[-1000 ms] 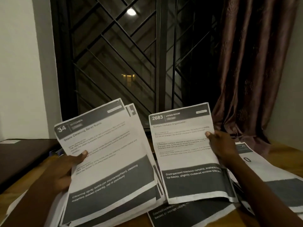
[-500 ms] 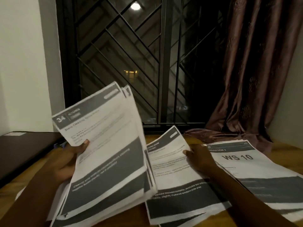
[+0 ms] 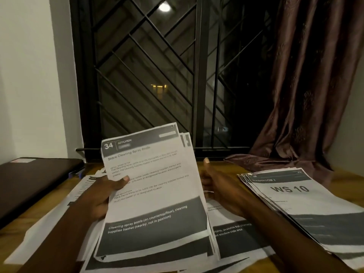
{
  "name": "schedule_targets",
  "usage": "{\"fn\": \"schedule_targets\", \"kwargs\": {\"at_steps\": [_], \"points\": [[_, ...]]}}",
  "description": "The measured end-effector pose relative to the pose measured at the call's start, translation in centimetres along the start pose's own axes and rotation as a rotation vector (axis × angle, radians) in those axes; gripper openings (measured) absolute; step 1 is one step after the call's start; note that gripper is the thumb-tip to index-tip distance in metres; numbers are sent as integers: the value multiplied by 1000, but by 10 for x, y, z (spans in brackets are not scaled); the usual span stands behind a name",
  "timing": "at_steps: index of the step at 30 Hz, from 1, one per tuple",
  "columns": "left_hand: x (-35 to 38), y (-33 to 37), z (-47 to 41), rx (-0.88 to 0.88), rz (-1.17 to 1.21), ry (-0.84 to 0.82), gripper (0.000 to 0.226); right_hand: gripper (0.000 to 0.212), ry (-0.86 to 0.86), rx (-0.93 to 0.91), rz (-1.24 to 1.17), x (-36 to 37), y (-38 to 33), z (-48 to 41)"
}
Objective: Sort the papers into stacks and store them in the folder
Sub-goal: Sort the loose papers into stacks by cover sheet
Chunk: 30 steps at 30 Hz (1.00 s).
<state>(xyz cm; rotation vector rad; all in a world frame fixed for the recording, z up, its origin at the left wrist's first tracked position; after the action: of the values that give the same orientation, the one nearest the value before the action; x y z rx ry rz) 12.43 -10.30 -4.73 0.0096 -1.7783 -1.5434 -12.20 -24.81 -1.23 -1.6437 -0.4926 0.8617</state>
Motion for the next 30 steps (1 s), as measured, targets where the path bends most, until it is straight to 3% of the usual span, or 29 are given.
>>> {"fn": "schedule_targets", "kwargs": {"at_steps": [2,6,9,11,14,16,18,24,30], "points": [[1,-2,1,-20,-29,0,53,34,-47,-2,-50,10,-2,1],[-1,-1,-1,-20,-39,-39,57,10,80,4,-46,2,3,-1],[0,-2,-4,-15,-9,-62,51,15,172,4,-79,-11,3,-1],[-2,-2,-4,-14,34,-52,49,18,324,-16,-12,-29,0,-2],[-16,1,-8,-27,64,20,60,8,719,-70,454,-78,-12,4],[-22,4,-8,-22,92,52,49,5,838,-73,474,-105,-12,11],[-24,6,-10,4,101,57,36,8,873,-63,480,-120,-8,14],[-24,6,-10,27,126,40,49,5,877,-53,457,-127,0,7],[-24,7,-7,27,109,60,28,12,879,-73,346,-121,-1,8]]}}
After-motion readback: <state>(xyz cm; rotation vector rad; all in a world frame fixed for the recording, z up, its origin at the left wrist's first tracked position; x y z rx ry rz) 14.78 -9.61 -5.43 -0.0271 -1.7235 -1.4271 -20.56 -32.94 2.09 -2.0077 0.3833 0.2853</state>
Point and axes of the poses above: each hand's wrist, its own z-axis away from the middle knuckle, its own x-axis out of the palm, y = z × x, the point moved 6 cm from there along -z, towards the middle knuckle, and after that the axes turned 9 degrees about z, right-handed, at the moved point
